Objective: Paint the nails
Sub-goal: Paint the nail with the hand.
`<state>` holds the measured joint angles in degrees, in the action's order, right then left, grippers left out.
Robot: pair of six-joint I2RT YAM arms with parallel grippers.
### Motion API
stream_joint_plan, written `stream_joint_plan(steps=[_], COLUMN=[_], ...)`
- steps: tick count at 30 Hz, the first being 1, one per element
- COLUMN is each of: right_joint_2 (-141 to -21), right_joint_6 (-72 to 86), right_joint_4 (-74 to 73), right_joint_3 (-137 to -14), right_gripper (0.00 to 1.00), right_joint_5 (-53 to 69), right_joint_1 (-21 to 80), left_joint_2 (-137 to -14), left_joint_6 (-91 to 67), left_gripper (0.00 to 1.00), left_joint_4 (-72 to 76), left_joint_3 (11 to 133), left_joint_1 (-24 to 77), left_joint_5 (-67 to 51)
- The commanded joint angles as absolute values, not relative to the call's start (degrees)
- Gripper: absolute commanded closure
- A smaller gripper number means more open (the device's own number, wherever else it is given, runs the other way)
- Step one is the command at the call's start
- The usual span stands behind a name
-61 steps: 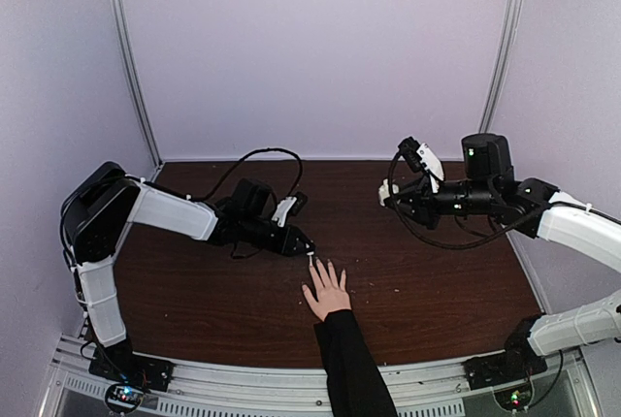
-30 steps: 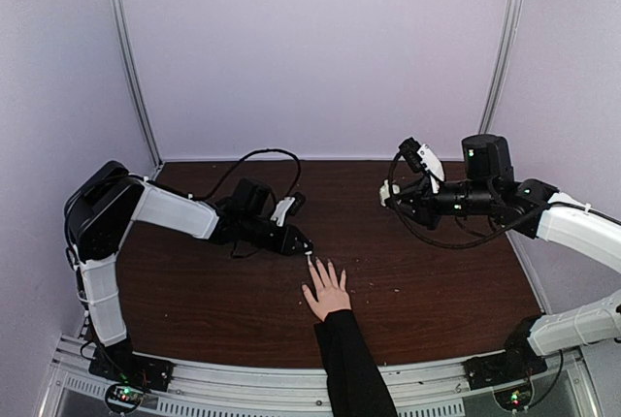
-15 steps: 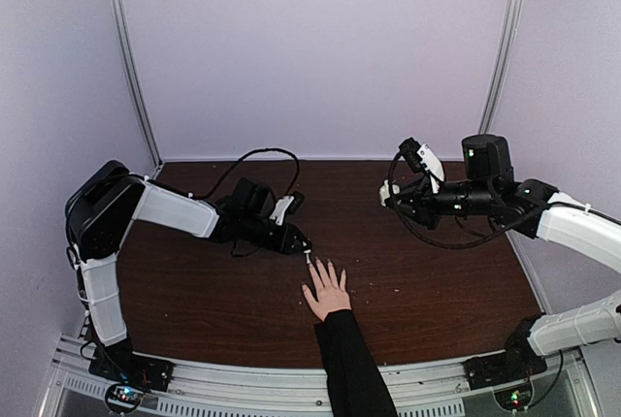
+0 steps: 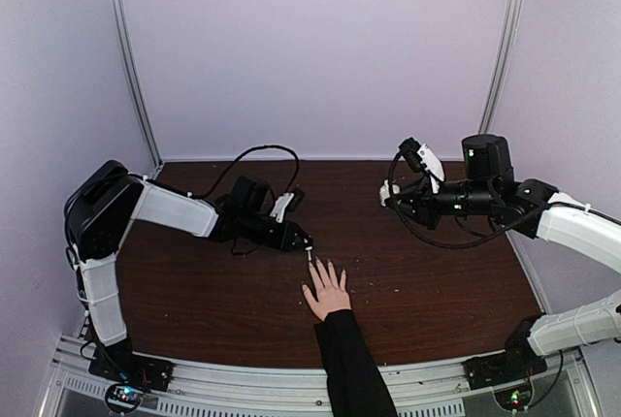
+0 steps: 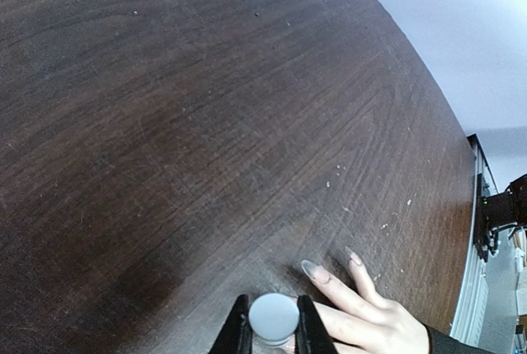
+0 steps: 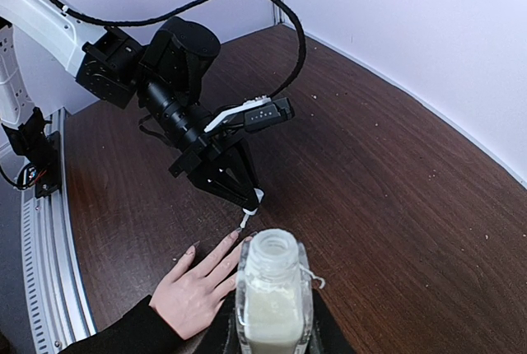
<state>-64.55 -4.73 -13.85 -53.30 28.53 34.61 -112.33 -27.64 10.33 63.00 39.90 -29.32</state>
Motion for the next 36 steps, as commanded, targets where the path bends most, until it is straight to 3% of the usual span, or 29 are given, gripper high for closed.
stream_joint_plan(steps=[1, 36], right_joint_2=[-64.2, -64.1], right_joint_6=[-4.7, -4.7], right_joint_4=[-12.0, -11.8], right_joint_3=[-53.0, -52.7], right_gripper=[1.00, 1.00], right_joint_5=[28.7, 28.8], right_joint_1=[34.2, 34.2], left_joint_2=[-110.1, -110.6], left_joint_6=[-27.9, -27.1], left_gripper=[1.00, 1.00], left_joint_4=[13.6, 13.5], left_joint_3=[62.4, 61.5], left_joint_1=[39.4, 40.7], left_joint_5=[-30.1, -32.6])
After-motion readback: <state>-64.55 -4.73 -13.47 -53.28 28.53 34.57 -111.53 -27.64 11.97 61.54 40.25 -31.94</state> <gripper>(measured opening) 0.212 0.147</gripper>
